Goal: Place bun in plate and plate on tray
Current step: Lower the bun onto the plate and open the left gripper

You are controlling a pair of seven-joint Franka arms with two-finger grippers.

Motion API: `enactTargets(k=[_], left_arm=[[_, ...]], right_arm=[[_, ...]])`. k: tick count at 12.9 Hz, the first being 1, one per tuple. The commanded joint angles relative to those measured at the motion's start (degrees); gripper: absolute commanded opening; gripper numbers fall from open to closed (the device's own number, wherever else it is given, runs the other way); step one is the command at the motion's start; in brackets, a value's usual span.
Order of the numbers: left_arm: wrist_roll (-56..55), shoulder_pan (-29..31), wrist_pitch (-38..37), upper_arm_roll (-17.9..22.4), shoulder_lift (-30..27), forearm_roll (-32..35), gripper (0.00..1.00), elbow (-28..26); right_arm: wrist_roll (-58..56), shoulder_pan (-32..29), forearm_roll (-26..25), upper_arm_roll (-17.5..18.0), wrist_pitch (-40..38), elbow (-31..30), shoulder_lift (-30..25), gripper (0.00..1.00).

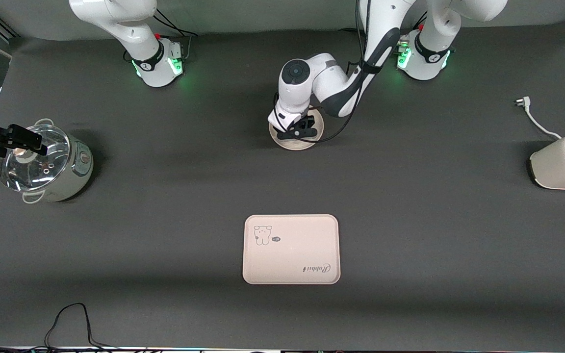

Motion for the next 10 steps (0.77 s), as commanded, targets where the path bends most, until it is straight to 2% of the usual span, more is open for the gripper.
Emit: enactTargets(k=[1, 10], left_arm=[[-2.59, -1.42, -0.61, 0.88, 0.08, 1.3, 1.0, -0.54], [-2.68, -0.8, -1.14, 1.15, -0.62, 1.56, 1.0, -2.39]], right_arm=[[0.33, 0.29, 0.38, -0.28, 0.21, 0.15, -0.01, 1.0], [0.24, 0.29, 0.38, -0.37, 0.21, 0.15, 0.17, 1.0]])
